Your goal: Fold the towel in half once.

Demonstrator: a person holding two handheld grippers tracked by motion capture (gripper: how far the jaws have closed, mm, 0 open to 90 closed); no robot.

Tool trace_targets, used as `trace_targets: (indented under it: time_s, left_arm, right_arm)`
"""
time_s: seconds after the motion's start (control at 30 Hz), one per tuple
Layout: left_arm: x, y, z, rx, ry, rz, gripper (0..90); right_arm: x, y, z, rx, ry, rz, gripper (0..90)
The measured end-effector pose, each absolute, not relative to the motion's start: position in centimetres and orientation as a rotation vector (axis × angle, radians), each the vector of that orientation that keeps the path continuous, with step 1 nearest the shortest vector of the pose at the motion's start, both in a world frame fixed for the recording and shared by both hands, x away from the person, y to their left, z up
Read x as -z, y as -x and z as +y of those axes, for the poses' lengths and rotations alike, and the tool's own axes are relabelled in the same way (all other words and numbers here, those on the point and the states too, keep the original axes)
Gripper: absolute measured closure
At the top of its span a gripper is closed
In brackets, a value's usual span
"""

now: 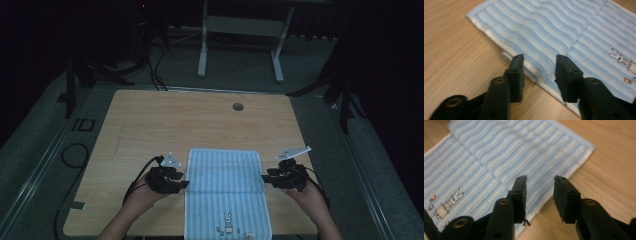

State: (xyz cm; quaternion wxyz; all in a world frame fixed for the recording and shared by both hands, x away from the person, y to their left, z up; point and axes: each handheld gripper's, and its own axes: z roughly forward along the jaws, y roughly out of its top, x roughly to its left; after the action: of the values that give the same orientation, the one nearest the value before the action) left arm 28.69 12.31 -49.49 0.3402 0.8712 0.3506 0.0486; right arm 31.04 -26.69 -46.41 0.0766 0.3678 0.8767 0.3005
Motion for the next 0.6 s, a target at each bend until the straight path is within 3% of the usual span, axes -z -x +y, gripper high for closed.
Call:
trace_targets:
  time_s: [0.2,0.6]
  left_arm:
    - [51.5,-29.7,10.8,-0.090,-2.320,0.902,53.6]
    - [53.7,-32.1,10.1,-0.082,-2.332,0.947,53.8]
  right_arm:
    - [48.3,-32.0,-25.0,-0.891,-1.092,2.720,49.2]
    - [52.6,-34.8,-23.0,-0.737,-1.091,2.738,52.5]
